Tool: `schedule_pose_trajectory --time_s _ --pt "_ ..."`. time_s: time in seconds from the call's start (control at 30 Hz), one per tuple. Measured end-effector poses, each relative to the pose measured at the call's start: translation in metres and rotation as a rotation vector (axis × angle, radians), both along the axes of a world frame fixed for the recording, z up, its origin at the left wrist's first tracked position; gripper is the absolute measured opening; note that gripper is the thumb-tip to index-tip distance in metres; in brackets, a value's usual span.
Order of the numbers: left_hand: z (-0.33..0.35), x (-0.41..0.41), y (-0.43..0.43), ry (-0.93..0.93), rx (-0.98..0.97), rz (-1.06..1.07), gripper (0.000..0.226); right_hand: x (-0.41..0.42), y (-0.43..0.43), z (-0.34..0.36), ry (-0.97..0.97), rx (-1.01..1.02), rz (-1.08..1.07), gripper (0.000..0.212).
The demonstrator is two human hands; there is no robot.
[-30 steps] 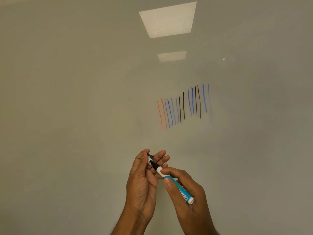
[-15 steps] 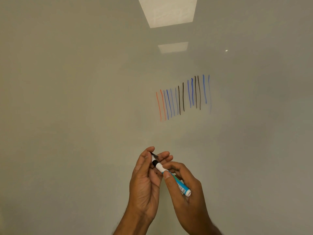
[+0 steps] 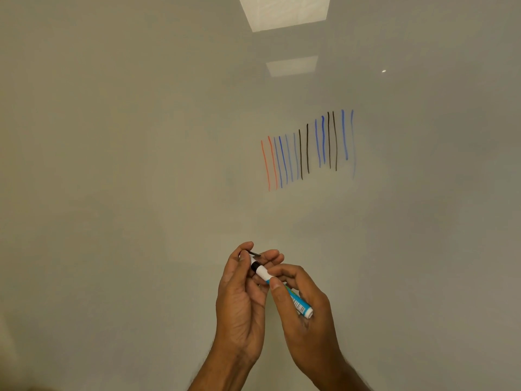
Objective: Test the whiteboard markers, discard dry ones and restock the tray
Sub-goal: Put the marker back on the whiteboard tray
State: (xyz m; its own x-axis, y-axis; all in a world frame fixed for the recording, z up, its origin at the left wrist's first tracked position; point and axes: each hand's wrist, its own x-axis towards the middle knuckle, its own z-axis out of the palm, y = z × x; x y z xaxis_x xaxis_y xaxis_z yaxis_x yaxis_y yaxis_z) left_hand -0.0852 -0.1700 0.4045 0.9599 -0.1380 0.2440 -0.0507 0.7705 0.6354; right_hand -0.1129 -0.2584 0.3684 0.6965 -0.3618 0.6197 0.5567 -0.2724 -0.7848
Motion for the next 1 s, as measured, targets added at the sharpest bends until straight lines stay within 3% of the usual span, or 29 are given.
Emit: schedule_pose_trajectory --time_s 0.17,0.33,0.5,0.73,0.93,1.0 --pt "-0.008 0.004 0.003 -0.013 0.063 -0.058 0.027 -0.003 -0.002 0.001 -0.009 0.045 0.044 0.014" --pt "-0.019 0.008 0.004 -0.025 0.106 -0.078 0.029 -0.002 -0.014 -0.013 0.022 0.093 0.034 0.022" --pt "-0.037 0.015 0.007 -0.059 0.223 -0.018 0.031 -0.002 -0.022 -0.028 0.155 -0.003 -0.016 0.029" --pt "-0.070 0.022 0.006 -0.257 0.649 0.177 0.037 0.002 -0.027 -0.051 0.261 -0.385 -0.236 0.044" --pt "-0.102 0.021 0.008 -0.358 0.939 0.371 0.036 0.007 -0.041 -0.078 0.033 -0.589 -0.417 0.045" --pt "-0.115 0.022 0.011 -0.440 1.095 0.482 0.039 0.007 -0.043 -0.083 0.002 -0.619 -0.431 0.034"
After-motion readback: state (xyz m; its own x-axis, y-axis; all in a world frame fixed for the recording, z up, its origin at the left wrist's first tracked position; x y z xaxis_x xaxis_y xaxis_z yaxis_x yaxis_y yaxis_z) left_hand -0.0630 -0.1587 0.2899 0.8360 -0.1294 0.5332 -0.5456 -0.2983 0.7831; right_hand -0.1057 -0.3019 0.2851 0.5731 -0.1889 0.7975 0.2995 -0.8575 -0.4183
